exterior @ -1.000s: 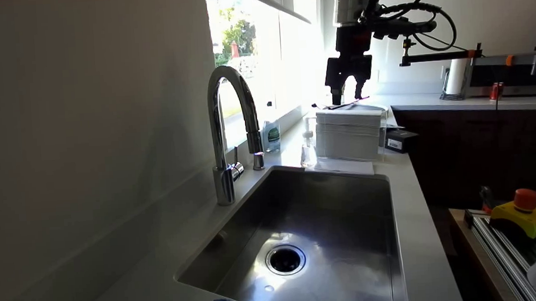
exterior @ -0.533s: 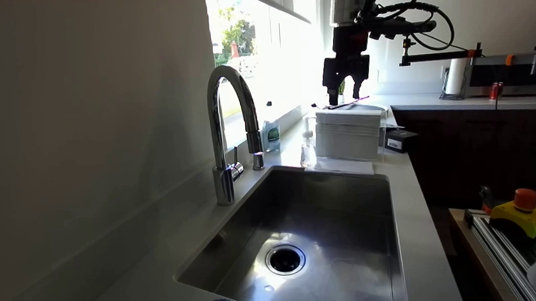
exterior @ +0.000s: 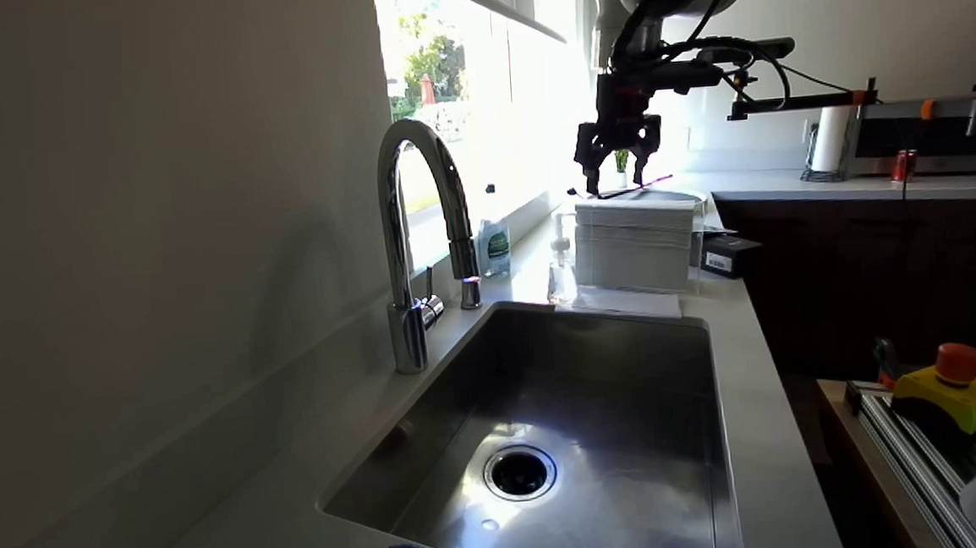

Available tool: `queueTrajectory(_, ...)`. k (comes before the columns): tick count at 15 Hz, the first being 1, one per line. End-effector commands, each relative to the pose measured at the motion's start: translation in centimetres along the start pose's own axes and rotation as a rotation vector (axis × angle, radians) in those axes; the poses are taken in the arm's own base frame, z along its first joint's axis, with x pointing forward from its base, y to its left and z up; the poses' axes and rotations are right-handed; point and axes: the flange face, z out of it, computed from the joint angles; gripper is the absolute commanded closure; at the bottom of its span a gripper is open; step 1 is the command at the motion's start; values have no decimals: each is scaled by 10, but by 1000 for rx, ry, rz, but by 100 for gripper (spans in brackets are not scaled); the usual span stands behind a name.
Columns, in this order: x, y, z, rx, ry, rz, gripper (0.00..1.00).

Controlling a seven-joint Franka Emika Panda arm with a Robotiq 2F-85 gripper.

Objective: Put the clear bottle on the left side of the windowsill

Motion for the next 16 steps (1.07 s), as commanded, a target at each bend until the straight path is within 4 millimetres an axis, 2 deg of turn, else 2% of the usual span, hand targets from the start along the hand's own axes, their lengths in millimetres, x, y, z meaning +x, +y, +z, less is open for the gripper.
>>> queueTrajectory(1, 28, 13, 17, -23, 20, -15, 0)
queueTrajectory(6, 47, 41, 31, -6, 64, -63, 0)
queueTrajectory(7, 52, 48, 32, -2, 64, -22, 0)
queueTrajectory(8, 42, 39, 28, -8, 53, -37, 0)
queueTrajectory(10, 47, 48, 30, -12, 56, -22, 0)
queueTrajectory(14, 51, 49, 31, -39, 69, -26, 0)
queueTrajectory(16, 56, 55, 34, -43, 72, -55, 0)
